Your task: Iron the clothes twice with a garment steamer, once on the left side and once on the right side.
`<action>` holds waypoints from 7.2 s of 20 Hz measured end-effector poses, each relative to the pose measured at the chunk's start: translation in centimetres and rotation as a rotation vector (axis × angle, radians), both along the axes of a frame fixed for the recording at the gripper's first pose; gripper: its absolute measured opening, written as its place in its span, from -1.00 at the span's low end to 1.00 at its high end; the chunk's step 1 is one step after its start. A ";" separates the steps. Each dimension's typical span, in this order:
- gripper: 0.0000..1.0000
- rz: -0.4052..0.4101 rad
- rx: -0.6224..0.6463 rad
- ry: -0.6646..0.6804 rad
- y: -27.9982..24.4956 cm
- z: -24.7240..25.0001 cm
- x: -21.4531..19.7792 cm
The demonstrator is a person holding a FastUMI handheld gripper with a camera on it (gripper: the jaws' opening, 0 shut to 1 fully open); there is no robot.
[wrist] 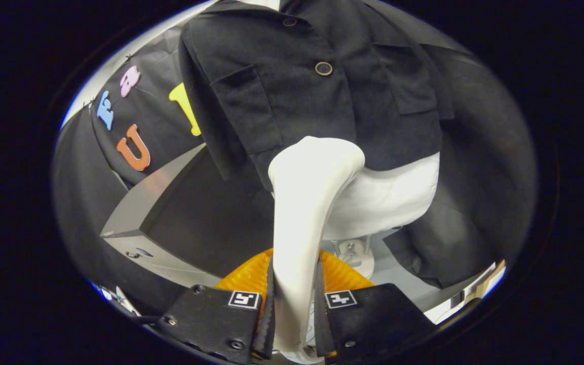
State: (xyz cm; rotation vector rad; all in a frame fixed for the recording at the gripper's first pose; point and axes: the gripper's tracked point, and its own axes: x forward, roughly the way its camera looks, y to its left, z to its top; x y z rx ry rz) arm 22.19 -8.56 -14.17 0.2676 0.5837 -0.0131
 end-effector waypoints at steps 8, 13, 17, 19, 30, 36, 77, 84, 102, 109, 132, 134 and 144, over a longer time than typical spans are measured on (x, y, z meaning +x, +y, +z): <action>-0.32 -0.013 -0.100 -0.306 -3.6 15.6 -4.4; -0.31 -0.070 -0.124 -0.496 -8.6 26.0 -7.8; -0.32 -0.157 -0.126 -0.611 -13.8 32.2 -10.7; -0.32 -0.186 -0.156 -0.648 -16.4 34.8 -11.9; -0.32 -0.045 -0.252 -0.823 -17.0 43.6 -8.6; -0.32 0.040 -0.212 -0.874 -15.7 45.5 -1.8; -0.32 0.073 -0.027 -0.418 -15.0 21.9 6.1; -0.32 0.063 0.002 -0.333 -14.9 16.9 5.3; -0.32 0.041 0.049 -0.113 -14.6 4.8 3.0; -0.32 0.025 0.069 -0.037 -14.2 1.0 2.3; -0.32 -0.048 0.026 -0.249 -0.1 7.6 -11.1; -0.32 -0.043 0.014 -0.300 2.4 9.3 -14.0; -0.32 0.011 -0.040 -0.422 10.9 14.1 -24.6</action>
